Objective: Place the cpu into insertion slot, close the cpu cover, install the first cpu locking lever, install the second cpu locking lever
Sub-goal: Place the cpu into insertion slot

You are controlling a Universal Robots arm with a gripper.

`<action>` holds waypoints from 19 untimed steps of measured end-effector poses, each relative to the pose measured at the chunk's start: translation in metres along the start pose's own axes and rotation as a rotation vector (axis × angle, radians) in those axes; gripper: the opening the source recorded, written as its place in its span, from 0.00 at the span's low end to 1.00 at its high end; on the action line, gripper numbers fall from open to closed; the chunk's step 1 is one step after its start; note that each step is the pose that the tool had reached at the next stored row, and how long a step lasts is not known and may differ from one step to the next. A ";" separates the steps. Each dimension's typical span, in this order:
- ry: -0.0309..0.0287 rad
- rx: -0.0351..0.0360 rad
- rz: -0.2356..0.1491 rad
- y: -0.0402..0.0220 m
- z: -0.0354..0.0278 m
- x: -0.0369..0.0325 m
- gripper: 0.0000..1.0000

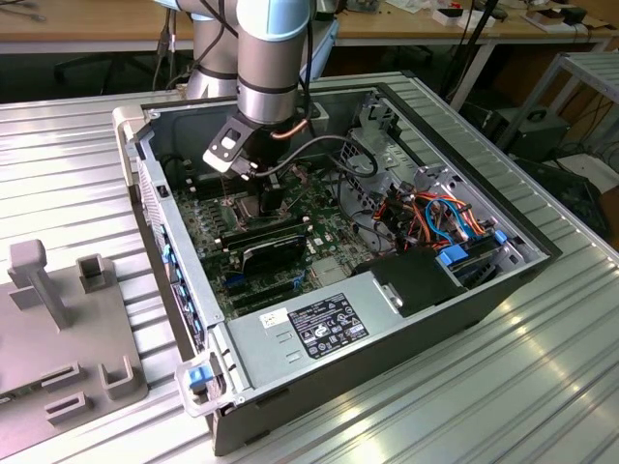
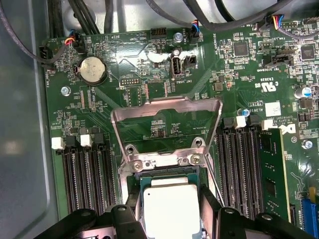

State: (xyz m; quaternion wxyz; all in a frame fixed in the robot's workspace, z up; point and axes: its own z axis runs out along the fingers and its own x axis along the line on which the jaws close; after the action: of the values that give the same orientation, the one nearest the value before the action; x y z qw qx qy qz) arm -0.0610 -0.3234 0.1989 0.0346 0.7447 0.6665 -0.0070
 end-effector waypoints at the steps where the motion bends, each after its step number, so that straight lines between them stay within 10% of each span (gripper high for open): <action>1: 0.0000 0.0000 0.000 0.0002 0.0001 0.0000 0.57; 19: -0.0017 -0.0029 -0.042 0.0009 0.0002 0.0002 0.57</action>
State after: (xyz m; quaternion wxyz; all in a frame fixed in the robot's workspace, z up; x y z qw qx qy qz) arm -0.0601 -0.3234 0.1987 0.0361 0.7305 0.6820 -0.0074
